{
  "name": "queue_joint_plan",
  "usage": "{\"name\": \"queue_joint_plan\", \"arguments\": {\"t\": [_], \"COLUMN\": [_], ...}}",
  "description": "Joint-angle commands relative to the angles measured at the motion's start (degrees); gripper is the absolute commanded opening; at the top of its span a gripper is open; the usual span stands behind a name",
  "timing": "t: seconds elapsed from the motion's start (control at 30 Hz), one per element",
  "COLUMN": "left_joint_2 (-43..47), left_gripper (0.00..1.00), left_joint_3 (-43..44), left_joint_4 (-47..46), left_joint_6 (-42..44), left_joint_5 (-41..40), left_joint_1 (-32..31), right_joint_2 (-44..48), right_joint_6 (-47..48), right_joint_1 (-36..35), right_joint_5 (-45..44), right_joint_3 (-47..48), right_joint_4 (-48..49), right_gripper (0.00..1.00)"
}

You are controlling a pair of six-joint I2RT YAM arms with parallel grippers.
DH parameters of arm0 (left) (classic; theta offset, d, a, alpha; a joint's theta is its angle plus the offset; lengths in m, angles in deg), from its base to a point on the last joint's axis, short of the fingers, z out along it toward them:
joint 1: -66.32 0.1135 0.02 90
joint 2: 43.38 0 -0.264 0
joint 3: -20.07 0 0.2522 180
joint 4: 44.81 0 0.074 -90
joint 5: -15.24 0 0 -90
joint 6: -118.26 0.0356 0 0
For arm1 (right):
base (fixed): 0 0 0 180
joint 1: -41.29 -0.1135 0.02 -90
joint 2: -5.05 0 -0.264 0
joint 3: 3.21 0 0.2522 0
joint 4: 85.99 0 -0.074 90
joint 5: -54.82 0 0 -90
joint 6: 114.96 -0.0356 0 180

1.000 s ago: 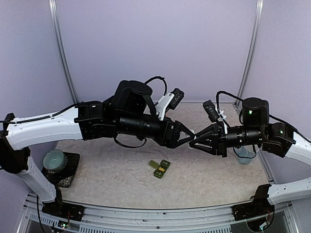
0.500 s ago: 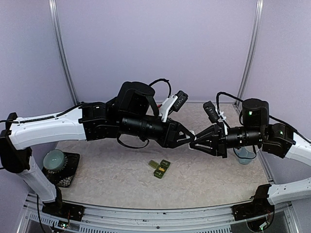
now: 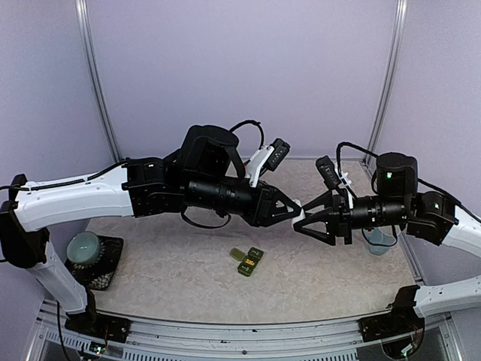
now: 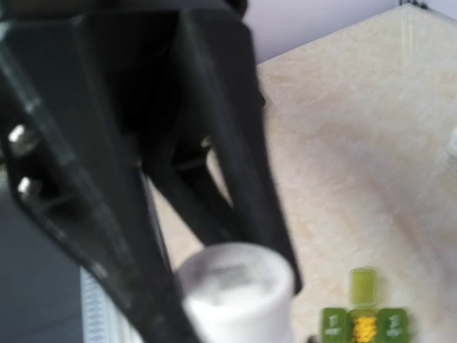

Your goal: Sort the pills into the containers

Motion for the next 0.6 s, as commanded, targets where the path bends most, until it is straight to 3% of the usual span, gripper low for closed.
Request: {"name": "queue_joint_plan", "arguments": {"t": [0.0, 0.1, 0.13, 0.43, 0.57], "left_joint_2": [0.58, 1.69, 1.97, 2.44, 0.69], "left_gripper": [0.19, 0.19, 0.19, 0.21, 0.20], "left_joint_3": [-0.01, -1.32, -1.84, -10.69, -16.86], "left_joint_4": [-0.58, 0.99, 1.65, 5.30, 3.05], "left_joint_6": [-0.36, -0.16, 0.00, 1.47, 0.51], "left_joint_5": [-4.72, -10.05, -11.88, -27.05, -29.02], "left_joint_1": [1.04, 1.74, 1.98, 8.47, 13.79], "right_joint_2": [1.52, 1.82, 1.85, 3.20, 3.76], "right_joint_6": [0.74, 0.75, 0.86, 1.50, 1.84], "right_joint_1": [0.03, 0.07, 0.05, 0.13, 0.16], "right_joint_5": [-2.52, -4.65, -5.49, -10.87, -11.32], "right_joint_3": [-0.81, -0.90, -1.09, -4.02, -4.59], "right_joint_4": [0.14, -0.73, -1.04, -0.82, -0.25], "right_gripper": [0.65, 0.97, 1.00, 1.00, 1.00]}}
